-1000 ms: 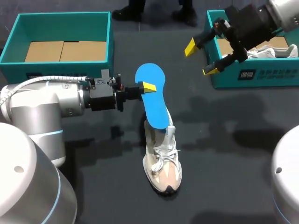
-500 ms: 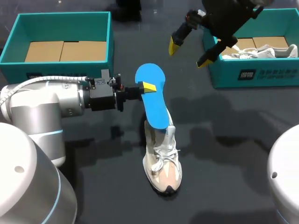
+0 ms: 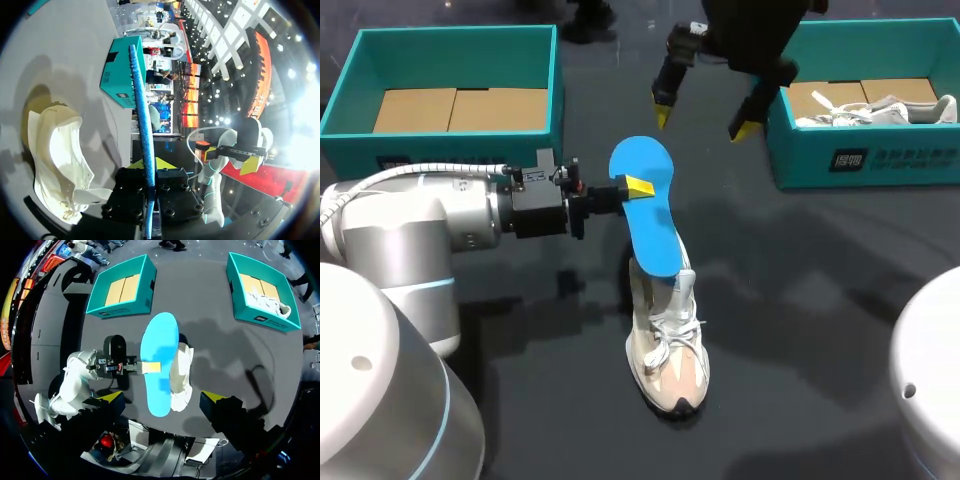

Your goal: Take the shoe out of the shoebox, open the shoe tongue, remove and reinsert the insole, then place the shoe into the shoebox

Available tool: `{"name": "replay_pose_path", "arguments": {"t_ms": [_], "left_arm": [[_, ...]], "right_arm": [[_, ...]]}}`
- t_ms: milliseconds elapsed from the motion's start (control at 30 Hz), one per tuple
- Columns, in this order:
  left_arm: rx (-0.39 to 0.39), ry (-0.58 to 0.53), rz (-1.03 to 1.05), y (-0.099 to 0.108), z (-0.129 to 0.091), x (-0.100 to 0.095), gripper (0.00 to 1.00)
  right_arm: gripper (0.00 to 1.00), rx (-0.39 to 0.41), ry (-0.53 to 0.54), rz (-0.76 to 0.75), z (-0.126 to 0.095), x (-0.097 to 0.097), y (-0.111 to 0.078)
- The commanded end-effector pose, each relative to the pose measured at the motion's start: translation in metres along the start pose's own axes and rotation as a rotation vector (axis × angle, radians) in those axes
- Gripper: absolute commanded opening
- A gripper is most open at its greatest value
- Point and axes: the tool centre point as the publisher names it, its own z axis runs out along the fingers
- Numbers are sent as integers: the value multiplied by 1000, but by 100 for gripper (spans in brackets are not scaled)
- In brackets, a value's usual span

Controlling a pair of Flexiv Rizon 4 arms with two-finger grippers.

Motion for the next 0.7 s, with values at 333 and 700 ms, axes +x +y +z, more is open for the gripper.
{"name": "replay_pose_path", "arguments": {"t_ms": [333, 700], "left_arm": [[0, 0, 0, 1, 0, -1, 0], [0, 0, 0, 1, 0, -1, 0]], "right_arm": [[100, -28, -322, 39, 5, 36, 7], [100, -24, -432, 79, 18, 63, 14]]}}
